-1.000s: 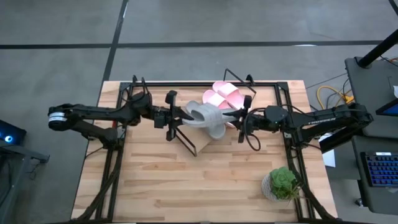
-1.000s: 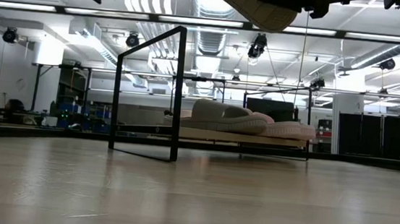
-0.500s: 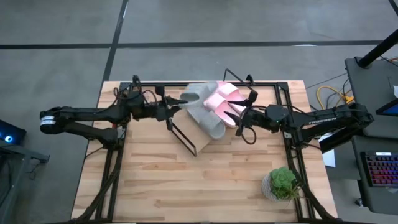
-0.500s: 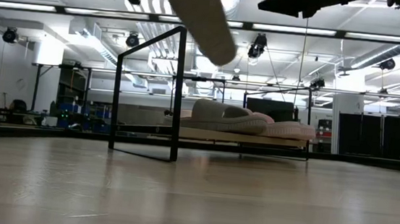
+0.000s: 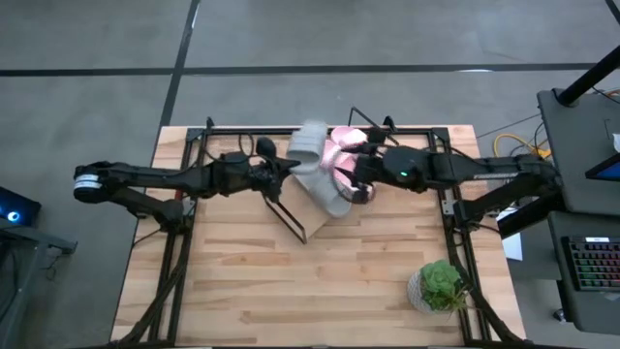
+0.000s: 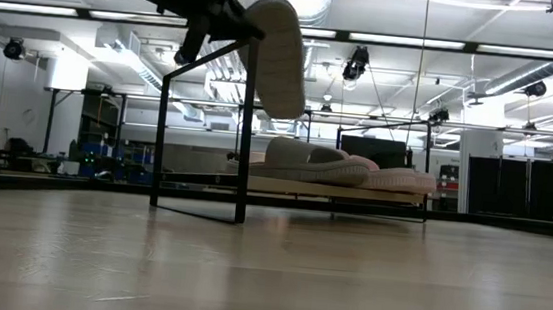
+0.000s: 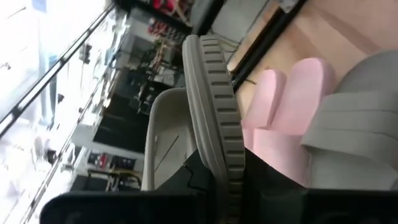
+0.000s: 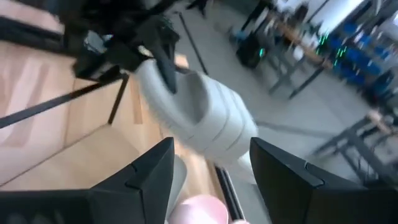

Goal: Pick and place slides into the shelf
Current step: Put the gray slide on the shelf

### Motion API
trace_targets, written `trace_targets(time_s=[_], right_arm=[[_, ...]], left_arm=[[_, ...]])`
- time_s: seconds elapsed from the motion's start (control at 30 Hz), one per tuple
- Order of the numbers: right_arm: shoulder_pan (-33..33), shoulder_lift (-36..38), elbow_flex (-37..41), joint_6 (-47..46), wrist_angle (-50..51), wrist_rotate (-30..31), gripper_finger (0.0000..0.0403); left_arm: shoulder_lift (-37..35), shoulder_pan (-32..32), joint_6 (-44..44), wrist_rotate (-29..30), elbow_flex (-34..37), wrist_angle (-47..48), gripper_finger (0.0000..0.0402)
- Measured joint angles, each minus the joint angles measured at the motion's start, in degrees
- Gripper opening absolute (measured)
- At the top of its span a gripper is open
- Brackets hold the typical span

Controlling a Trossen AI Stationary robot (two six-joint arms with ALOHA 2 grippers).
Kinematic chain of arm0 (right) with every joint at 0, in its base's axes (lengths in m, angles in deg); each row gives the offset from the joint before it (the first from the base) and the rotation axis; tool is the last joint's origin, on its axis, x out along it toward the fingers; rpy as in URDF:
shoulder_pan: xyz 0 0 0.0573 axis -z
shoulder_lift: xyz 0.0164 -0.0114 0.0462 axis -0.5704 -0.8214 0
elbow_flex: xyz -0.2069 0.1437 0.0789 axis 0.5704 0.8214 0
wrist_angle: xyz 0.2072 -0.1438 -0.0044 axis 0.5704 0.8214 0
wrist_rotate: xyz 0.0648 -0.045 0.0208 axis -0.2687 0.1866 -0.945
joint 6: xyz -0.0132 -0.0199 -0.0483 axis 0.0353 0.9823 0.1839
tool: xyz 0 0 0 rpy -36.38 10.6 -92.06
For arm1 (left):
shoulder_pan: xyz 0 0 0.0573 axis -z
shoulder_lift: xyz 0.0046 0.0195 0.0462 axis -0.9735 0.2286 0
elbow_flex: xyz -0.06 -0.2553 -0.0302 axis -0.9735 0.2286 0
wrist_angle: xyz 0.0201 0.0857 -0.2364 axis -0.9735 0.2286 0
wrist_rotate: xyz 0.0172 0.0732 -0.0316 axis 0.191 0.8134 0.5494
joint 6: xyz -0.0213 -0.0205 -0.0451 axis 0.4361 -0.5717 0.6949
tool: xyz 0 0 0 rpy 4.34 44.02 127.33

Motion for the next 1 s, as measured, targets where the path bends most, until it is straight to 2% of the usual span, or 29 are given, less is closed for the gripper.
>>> trace_targets(time_s=[0.13, 0.2, 0.43, 0.73, 0.83, 1.0], right_arm=[[1.4, -6.0, -10.7, -3.0, 11.2, 0.0, 0.0200], [2.0, -8.4, -15.7, -4.0, 16.1, -0.4, 0.0199], [3.1, -16.4, -29.3, -4.4, 27.8, -3.5, 0.0187], [3.7, -24.3, -38.4, -3.3, 38.1, -1.4, 0.0184], [3.8, -25.7, -39.9, -3.2, 39.3, 1.0, 0.0185], [4.0, -26.6, -41.0, -1.4, 39.8, 1.2, 0.0183]], left_arm=[[2.4, 1.1, -2.8, 0.7, -1.5, 0.0, 0.0011], [3.5, 1.8, -4.4, 3.2, -2.5, -0.2, 0.0011], [5.8, 3.2, -8.3, 6.1, -4.5, 0.0, 0.0010], [8.2, 4.3, -9.8, 6.4, -7.2, -0.1, 0.0010], [8.0, 4.9, -10.0, 6.4, -7.3, -0.1, 0.0010], [7.3, 5.9, -11.6, 7.0, -7.2, -0.3, 0.0010]])
